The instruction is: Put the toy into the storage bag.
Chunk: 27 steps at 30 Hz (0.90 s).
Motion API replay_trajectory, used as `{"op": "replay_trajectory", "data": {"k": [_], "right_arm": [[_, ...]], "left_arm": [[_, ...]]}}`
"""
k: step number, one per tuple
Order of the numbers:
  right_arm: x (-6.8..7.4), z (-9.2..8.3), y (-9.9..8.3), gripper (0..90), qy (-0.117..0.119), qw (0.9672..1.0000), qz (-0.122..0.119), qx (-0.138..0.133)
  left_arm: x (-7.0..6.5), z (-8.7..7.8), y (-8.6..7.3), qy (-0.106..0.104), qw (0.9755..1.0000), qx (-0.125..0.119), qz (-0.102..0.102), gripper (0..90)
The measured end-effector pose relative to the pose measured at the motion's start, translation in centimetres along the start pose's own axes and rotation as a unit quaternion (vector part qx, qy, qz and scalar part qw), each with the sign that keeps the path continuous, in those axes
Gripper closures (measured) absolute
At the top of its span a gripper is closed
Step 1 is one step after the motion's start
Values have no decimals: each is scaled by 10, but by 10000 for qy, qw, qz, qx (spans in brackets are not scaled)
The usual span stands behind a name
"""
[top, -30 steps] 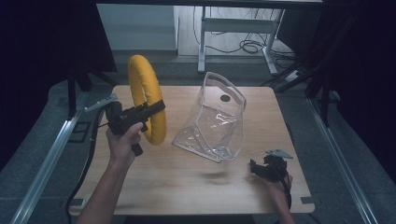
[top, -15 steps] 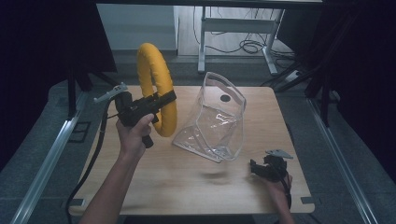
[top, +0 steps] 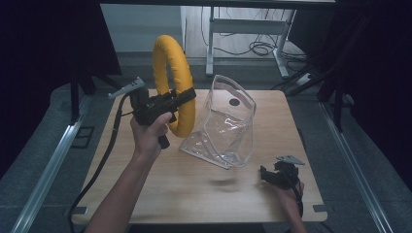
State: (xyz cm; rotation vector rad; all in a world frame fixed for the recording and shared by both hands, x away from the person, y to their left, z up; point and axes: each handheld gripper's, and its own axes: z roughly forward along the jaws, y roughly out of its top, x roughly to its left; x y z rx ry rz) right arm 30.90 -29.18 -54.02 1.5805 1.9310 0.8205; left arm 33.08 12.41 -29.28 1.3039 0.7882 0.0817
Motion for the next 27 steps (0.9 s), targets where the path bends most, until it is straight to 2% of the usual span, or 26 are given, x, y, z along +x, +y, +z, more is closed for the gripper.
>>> {"op": "replay_trajectory", "data": {"k": [20,27], "right_arm": [[1,0,0,158,0,10000,35,6],[1,0,0,158,-6,10000,27,2]], "left_arm": [[-22,32,11,-202,9997,57,120,506],[-31,41,16,-238,9994,75,224,506]]}}
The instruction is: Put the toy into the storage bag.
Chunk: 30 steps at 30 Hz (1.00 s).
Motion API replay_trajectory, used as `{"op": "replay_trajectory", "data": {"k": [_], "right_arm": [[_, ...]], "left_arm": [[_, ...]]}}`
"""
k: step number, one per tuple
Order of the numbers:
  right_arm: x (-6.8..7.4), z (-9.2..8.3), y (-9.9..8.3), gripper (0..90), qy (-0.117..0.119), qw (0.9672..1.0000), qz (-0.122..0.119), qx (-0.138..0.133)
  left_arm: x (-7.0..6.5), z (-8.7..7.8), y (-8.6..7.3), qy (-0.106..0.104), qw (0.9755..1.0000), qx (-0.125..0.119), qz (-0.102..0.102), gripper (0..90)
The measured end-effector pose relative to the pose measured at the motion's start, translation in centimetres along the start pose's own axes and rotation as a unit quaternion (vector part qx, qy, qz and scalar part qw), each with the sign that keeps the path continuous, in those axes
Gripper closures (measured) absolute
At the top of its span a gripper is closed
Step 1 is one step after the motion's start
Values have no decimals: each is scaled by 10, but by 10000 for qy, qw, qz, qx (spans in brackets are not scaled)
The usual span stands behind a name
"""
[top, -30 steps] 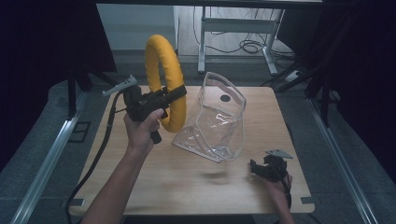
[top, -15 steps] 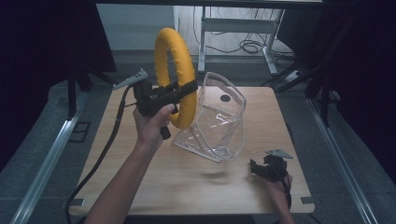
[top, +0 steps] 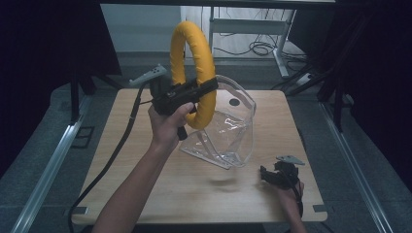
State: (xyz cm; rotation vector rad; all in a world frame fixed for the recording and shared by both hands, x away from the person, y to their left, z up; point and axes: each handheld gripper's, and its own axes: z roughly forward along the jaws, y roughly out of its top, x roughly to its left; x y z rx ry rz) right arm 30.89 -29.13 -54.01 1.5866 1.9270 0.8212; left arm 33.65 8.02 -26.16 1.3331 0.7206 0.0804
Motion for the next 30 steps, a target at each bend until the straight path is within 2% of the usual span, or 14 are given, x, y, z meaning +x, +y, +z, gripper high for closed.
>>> {"op": "replay_trajectory", "data": {"k": [12,30], "right_arm": [[0,0,0,158,2,10000,-2,-2],[0,0,0,159,-2,10000,8,-10]], "left_arm": [[-15,20,4,-178,9998,20,58,506],[-26,37,5,-284,9995,79,69,506]]}}
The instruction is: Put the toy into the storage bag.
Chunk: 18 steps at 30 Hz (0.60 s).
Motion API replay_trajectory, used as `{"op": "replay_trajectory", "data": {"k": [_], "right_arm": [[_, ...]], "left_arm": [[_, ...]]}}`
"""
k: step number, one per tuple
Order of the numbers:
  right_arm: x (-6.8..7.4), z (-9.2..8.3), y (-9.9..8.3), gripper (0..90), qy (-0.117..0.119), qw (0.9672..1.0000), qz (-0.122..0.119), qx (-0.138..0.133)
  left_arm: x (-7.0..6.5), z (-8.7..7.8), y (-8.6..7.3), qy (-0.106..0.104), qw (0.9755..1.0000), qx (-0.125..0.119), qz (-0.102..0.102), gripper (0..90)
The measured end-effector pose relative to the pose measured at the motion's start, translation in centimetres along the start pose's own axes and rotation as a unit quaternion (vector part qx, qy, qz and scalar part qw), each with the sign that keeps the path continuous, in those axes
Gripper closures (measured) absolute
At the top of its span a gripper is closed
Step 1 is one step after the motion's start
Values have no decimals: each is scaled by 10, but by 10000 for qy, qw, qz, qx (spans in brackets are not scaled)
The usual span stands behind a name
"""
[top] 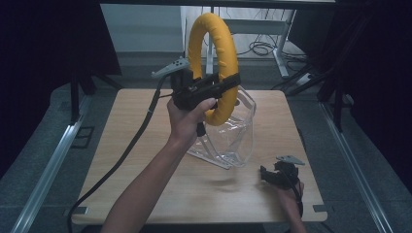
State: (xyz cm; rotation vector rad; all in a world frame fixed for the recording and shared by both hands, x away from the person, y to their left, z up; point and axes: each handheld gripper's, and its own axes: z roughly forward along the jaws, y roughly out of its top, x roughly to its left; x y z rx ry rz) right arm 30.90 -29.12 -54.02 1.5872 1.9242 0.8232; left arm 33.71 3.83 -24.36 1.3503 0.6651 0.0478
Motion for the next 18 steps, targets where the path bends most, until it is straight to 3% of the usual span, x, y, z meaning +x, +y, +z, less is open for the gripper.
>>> {"op": "replay_trajectory", "data": {"k": [11,18], "right_arm": [[0,0,0,159,-2,10000,-9,3],[0,0,0,159,-1,10000,-7,4]], "left_arm": [[-9,27,-8,-244,9997,72,-32,505],[-2,39,-19,-259,9995,115,-115,505]]}}
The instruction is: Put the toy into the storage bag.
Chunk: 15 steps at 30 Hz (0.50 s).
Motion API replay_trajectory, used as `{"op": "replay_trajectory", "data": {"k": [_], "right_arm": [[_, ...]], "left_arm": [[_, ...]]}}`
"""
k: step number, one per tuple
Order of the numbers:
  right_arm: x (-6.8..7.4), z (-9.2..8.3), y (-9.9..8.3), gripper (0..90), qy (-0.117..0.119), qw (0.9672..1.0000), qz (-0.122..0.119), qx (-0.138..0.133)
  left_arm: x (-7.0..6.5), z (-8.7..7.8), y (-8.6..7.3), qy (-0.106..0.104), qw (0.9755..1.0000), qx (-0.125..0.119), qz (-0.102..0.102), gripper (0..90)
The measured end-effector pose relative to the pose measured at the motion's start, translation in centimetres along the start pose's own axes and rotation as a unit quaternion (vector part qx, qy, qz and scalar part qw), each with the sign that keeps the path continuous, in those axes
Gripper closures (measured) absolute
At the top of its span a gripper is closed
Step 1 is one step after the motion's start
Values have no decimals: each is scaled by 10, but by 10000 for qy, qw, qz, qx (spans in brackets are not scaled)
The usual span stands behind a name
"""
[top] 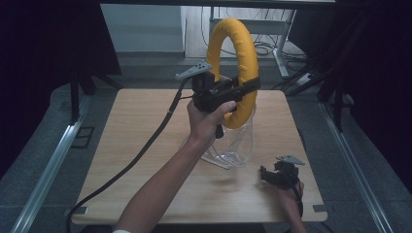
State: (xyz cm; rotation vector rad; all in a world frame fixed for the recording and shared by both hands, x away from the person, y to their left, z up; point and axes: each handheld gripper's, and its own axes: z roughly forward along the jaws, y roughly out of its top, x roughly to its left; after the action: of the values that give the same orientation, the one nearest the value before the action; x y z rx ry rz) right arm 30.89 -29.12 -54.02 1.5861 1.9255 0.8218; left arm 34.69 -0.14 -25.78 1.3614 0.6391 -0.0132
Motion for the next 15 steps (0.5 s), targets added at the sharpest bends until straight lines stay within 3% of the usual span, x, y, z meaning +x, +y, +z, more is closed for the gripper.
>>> {"op": "replay_trajectory", "data": {"k": [4,15], "right_arm": [[0,0,0,159,-1,10000,-1,1],[0,0,0,159,-6,10000,-30,-7]], "left_arm": [[5,5,-6,-64,10000,12,-10,505],[13,13,-23,28,9998,171,-90,505]]}}
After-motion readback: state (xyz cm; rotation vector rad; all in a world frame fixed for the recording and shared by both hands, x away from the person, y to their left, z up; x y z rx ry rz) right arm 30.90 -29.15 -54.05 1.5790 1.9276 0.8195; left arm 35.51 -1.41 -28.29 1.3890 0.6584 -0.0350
